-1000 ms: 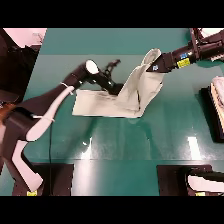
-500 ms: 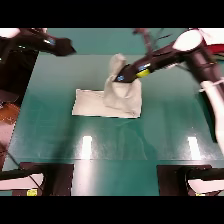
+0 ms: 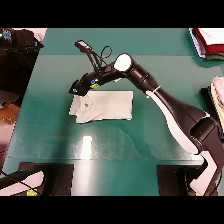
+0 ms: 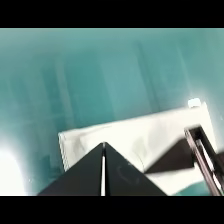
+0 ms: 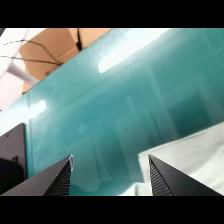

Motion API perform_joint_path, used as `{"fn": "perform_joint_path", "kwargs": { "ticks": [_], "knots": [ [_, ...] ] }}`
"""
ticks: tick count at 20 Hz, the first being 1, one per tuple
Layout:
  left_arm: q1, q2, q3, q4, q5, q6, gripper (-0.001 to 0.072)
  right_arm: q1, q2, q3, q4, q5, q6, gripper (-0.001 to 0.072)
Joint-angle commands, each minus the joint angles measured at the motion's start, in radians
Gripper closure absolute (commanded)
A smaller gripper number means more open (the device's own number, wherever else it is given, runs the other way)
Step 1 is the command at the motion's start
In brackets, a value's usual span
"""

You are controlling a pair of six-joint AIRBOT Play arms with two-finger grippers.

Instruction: Fold the shirts.

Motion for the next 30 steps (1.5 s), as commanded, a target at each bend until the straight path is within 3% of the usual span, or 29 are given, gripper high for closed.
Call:
{"fn": "perform_joint_path", "kwargs": {
  "ticks": [1,4,7,12,13,14,18,24,25,26,28,29,30],
  "knots": [
    [0.011,0.008,0.000,0.016,-0.054,0.000,0.0681,-0.084,0.056,-0.117,-0.001,0.092,0.031,0.0166],
    [0.011,0.006,-0.006,0.016,-0.055,0.000,0.0681,-0.248,0.157,-0.334,0.000,0.246,0.061,0.0169],
    [0.011,0.006,-0.039,0.015,-0.050,0.000,0.0681,-0.402,0.285,-0.602,0.003,0.262,0.063,0.0229],
    [0.011,0.006,-0.114,0.013,-0.012,0.011,0.0681,-0.574,0.481,-0.988,0.016,0.077,0.100,0.0225],
    [0.011,0.006,-0.126,0.009,0.000,0.011,0.0680,-0.581,0.499,-1.032,0.037,0.028,0.100,0.0160],
    [0.011,0.006,-0.132,0.007,0.006,0.011,0.0680,-0.583,0.502,-1.061,0.063,-0.013,0.100,0.0013],
    [0.011,0.006,-0.139,0.003,0.011,0.026,0.0681,-0.545,0.425,-1.076,0.204,-0.082,0.094,0.0004],
    [0.011,0.006,-0.139,0.003,0.010,0.026,0.0681,-0.383,0.193,-0.887,0.299,-0.069,0.094,0.0016],
    [0.011,0.006,-0.139,0.003,0.008,0.026,0.0681,-0.358,0.165,-0.855,0.303,-0.070,0.094,0.0079],
    [0.011,0.006,-0.139,0.003,0.006,0.026,0.0681,-0.335,0.141,-0.821,0.303,-0.071,0.094,0.0196],
    [0.011,0.006,-0.139,0.002,-0.004,0.026,0.0681,-0.311,0.115,-0.766,0.293,-0.074,0.092,0.0482],
    [0.011,0.006,-0.139,-0.002,-0.006,0.025,0.0681,-0.312,0.113,-0.745,0.287,-0.074,0.091,0.0702],
    [0.011,0.006,-0.140,-0.017,-0.006,0.026,0.0681,-0.319,0.114,-0.726,0.288,-0.073,0.088,0.0695]
  ]
}}
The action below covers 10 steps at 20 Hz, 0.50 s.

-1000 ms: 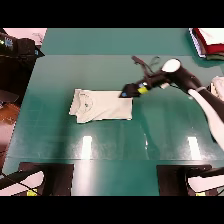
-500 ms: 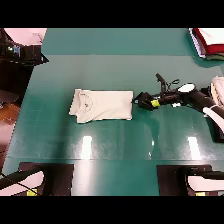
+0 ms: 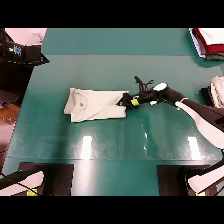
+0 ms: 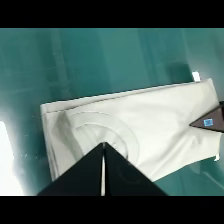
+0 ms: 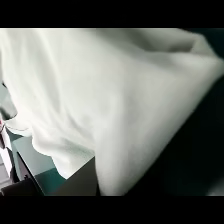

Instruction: Fold the shirts.

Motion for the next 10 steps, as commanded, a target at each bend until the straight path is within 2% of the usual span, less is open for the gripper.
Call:
{"fn": "perform_joint_path", "kwargs": {
  "ticks": [1,5,10],
  "knots": [
    [0.000,0.000,-0.002,-0.032,-0.006,0.000,0.0681,0.003,-0.029,0.087,0.006,0.008,-0.005,0.0696],
    [-0.065,0.000,-0.002,-0.043,-0.002,0.001,0.0681,-0.154,0.067,0.098,0.005,-0.007,-0.005,0.0697],
    [-0.202,0.000,-0.002,-0.043,0.087,0.000,0.0681,-0.544,0.273,0.014,0.005,-0.065,-0.005,0.0697]
  ]
}}
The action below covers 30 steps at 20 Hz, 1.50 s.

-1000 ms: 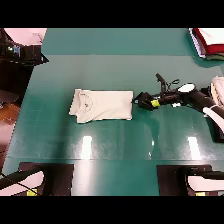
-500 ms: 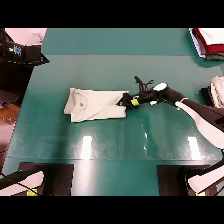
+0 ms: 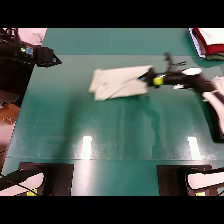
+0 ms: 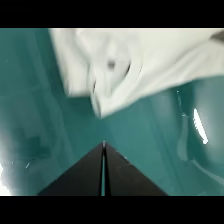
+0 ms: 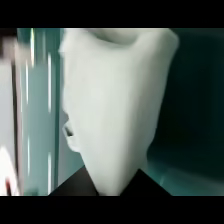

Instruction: Fold the shirts.

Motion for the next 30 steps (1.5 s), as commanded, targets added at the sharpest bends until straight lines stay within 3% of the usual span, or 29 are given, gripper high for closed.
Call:
{"fn": "perform_joint_path", "kwargs": {
  "ticks": [1,8,14,19,21,25,30],
  "knots": [
    [-0.090,0.000,0.000,-0.003,0.085,-0.001,0.0681,-0.290,0.135,-0.042,-0.001,-0.048,0.000,0.0697],
    [-0.203,0.000,0.000,-0.003,0.237,-0.003,0.0681,-0.774,0.157,0.040,-0.012,-0.063,-0.001,0.0697],
    [-0.223,-0.001,0.000,-0.005,0.258,-0.009,0.0681,-0.864,0.031,0.288,-0.053,0.084,-0.001,0.0698],
    [-0.223,-0.001,0.000,-0.005,0.256,-0.008,0.0680,-0.906,0.092,0.468,-0.056,0.138,0.000,0.0698],
    [-0.223,-0.001,0.000,-0.005,0.256,-0.008,0.0680,-0.938,0.144,0.505,-0.148,0.165,0.063,0.0698],
    [-0.223,-0.001,0.000,-0.005,0.255,-0.008,0.0680,-0.982,0.242,0.508,-0.476,0.291,0.162,0.0698],
    [-0.223,-0.001,0.000,-0.001,0.218,0.000,0.0681,-1.034,0.352,0.343,-0.662,0.402,0.200,0.0696]
  ]
}}
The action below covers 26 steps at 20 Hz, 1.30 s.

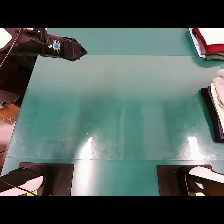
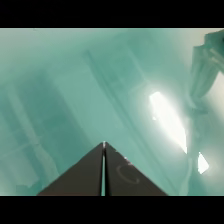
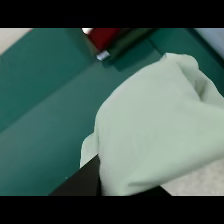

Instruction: Fold the shirts.

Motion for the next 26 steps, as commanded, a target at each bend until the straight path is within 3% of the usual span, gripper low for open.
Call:
{"fn": "perform_joint_path", "kwargs": {
  "ticks": [1,7,8,9,10,11,14,20,21,22,23,24,26],
  "knots": [
    [0.000,0.000,0.000,0.004,-0.026,0.007,0.0680,-0.041,0.085,-0.124,-0.182,0.085,0.031,0.0696],
    [0.000,0.000,0.000,0.003,-0.070,0.007,0.0681,-0.153,0.229,-0.367,-0.407,0.113,0.031,0.0677],
    [0.000,0.000,0.000,0.004,-0.075,0.007,0.0680,-0.181,0.248,-0.405,-0.420,0.113,0.031,0.0498],
    [0.000,0.000,0.000,0.003,-0.075,0.007,0.0680,-0.208,0.261,-0.441,-0.430,0.111,0.031,0.0245],
    [0.000,0.000,0.000,0.003,-0.075,0.007,0.0680,-0.232,0.269,-0.469,-0.428,0.109,0.031,0.0138],
    [0.000,0.000,0.000,0.003,-0.075,0.007,0.0680,-0.251,0.275,-0.492,-0.425,0.113,0.031,0.0136],
    [0.000,0.000,0.000,0.003,-0.070,0.006,0.0680,-0.255,0.299,-0.542,-0.385,0.119,0.032,0.0137],
    [0.000,0.000,0.000,-0.004,-0.053,0.005,0.0680,-0.064,0.301,-0.540,-0.014,0.099,0.031,0.0149],
    [0.000,0.000,0.000,-0.004,-0.037,0.005,0.0680,-0.008,0.301,-0.540,0.013,0.094,0.031,0.0182],
    [0.000,0.000,0.000,-0.004,-0.023,0.005,0.0680,0.048,0.301,-0.537,0.024,0.092,0.031,0.0306],
    [0.000,0.000,0.000,-0.004,-0.006,0.005,0.0680,0.109,0.301,-0.533,0.023,0.093,0.031,0.0505],
    [0.000,0.000,0.000,-0.005,0.009,0.005,0.0680,0.164,0.301,-0.526,0.020,0.096,0.030,0.0653],
    [0.000,0.000,0.000,-0.005,0.032,0.005,0.0680,0.267,0.300,-0.509,0.017,0.088,0.029,0.0696]
  ]
}}
